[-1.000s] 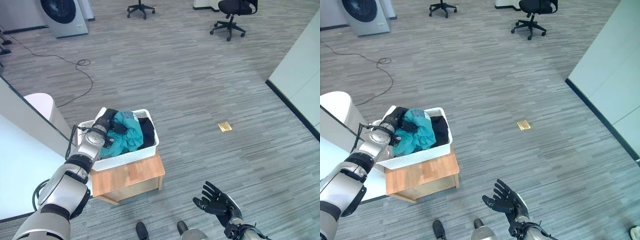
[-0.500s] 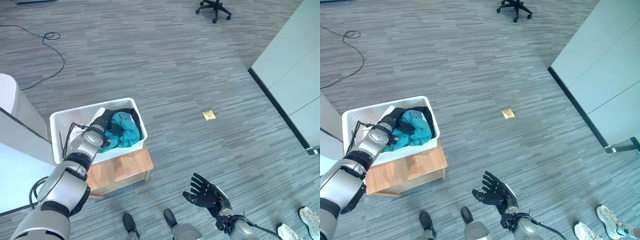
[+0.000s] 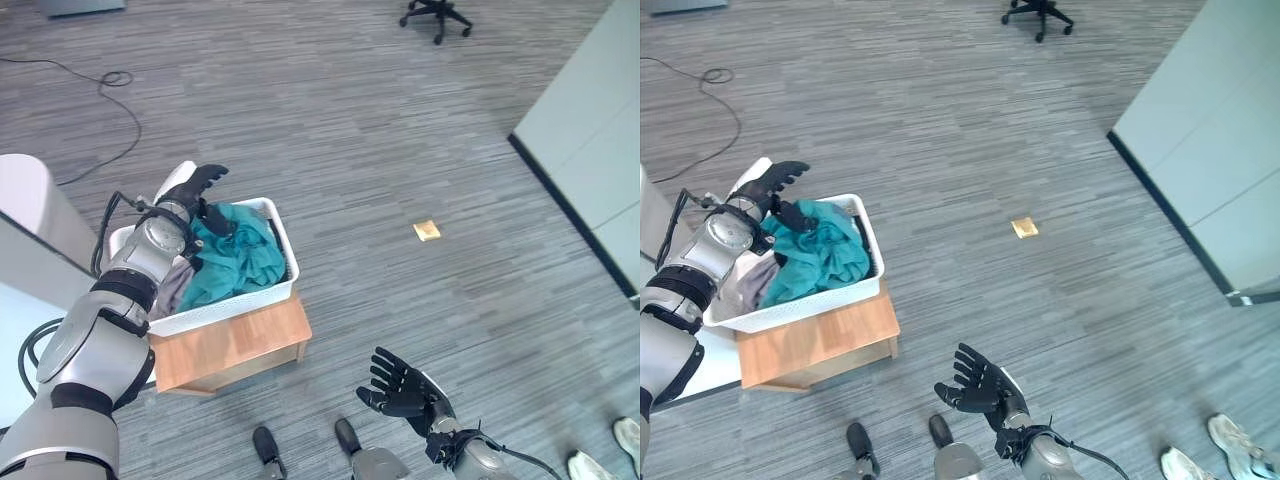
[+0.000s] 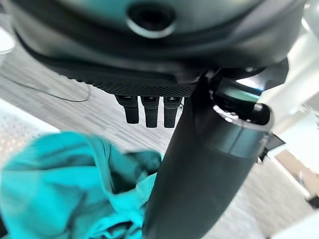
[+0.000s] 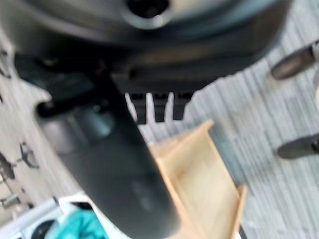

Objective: Pick up bed clothes into laundry basket.

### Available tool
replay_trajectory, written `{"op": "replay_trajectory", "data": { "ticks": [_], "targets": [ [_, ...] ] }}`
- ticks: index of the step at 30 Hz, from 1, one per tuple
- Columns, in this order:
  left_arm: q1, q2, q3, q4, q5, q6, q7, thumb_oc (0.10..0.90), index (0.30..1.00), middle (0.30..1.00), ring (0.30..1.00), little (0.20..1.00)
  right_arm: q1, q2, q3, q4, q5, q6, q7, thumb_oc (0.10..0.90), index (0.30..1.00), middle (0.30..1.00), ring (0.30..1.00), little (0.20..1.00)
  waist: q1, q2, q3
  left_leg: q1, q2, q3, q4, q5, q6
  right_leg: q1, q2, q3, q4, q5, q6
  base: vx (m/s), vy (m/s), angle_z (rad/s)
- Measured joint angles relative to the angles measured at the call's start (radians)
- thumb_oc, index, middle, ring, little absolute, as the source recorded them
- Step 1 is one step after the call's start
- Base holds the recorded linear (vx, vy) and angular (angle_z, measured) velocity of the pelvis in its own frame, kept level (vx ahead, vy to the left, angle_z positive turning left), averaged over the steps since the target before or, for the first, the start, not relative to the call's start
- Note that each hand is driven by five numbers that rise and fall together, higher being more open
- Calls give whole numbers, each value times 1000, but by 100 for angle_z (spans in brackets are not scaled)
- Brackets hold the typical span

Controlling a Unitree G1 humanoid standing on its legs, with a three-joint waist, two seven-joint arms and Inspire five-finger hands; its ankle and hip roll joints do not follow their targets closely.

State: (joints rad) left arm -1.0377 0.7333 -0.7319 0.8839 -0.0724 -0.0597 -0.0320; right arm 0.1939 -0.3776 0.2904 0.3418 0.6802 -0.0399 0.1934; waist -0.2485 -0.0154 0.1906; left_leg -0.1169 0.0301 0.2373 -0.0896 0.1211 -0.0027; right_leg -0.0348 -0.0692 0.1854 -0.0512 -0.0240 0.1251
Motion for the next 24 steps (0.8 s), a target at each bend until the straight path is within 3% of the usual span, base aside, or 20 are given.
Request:
{"op": "replay_trajectory", "data": {
  "ticks": [3,7,10,12,14,15,17,19,21,23,24],
  "targets": [
    [78,64,0,-348,-41,-50,-27,800,900,900,900,900,38,-6,-45,1,-6,2,5,800,900,900,900,900,32,16,8,7,-12,-44,0,1,-1,43,-8,-51,-23,-1,-1,-5,-40,44],
    [266,102,114,-744,-234,-96,-63,800,900,900,900,900,63,-8,-99,0,-22,1,12,800,900,900,900,900,76,16,9,12,-17,-75,0,1,-1,64,-11,-94,-31,-2,-2,1,-21,28],
    [495,130,247,-894,-351,-112,-97,800,900,900,900,900,66,-7,-112,-4,-30,-3,21,800,900,900,900,900,104,15,11,33,-23,-85,0,1,-1,92,-15,-103,-38,-7,-10,16,-4,7],
    [618,133,333,-905,-387,-111,-121,800,900,900,900,900,73,-6,-115,-4,-34,-3,24,800,900,900,900,900,126,17,11,35,-22,-92,0,0,-3,99,-13,-113,-38,-12,-15,14,1,13],
    [810,42,498,-892,-488,-129,-126,800,900,900,900,900,81,3,-126,-9,-33,-9,35,800,900,900,900,900,123,20,11,45,-24,-100,0,-1,-5,112,-14,-123,-38,-15,-14,14,-10,12],
    [886,-5,548,-879,-525,-126,-115,800,900,900,900,900,85,4,-131,-9,-34,-11,36,800,900,900,900,900,142,22,11,45,-26,-114,0,-2,-5,119,-14,-137,-38,-20,-12,16,-14,22],
    [1080,-196,686,-858,-596,-135,-106,800,900,900,900,900,106,14,-146,-9,-39,-11,37,800,900,900,900,900,175,21,10,53,-33,-127,0,-4,-5,134,-18,-153,-38,-26,-19,19,-10,26],
    [1200,-322,741,-795,-666,-126,-98,800,900,900,900,900,119,18,-152,-11,-42,-11,37,800,900,900,900,900,197,21,9,61,-41,-140,0,-5,-3,150,-22,-161,-38,-31,-25,9,-18,26],
    [1322,-381,731,-697,-714,-84,-87,800,900,900,900,900,120,24,-155,-12,-48,-11,37,800,900,900,900,900,230,21,7,62,-47,-157,0,-6,-2,159,-26,-181,-38,-36,-24,-1,-34,27],
    [1351,-397,729,-674,-722,-74,-87,800,900,900,900,900,120,29,-160,-13,-48,-11,37,800,900,900,900,900,233,20,7,63,-49,-164,0,-6,-2,162,-27,-184,-38,-36,-24,7,-28,23],
    [1424,-467,704,-577,-791,-44,-91,800,900,900,900,900,119,52,-175,-14,-49,-11,36,800,900,900,900,900,246,17,3,65,-58,-183,0,-7,-3,176,-31,-209,-38,-40,-22,3,-25,34]
  ]
}}
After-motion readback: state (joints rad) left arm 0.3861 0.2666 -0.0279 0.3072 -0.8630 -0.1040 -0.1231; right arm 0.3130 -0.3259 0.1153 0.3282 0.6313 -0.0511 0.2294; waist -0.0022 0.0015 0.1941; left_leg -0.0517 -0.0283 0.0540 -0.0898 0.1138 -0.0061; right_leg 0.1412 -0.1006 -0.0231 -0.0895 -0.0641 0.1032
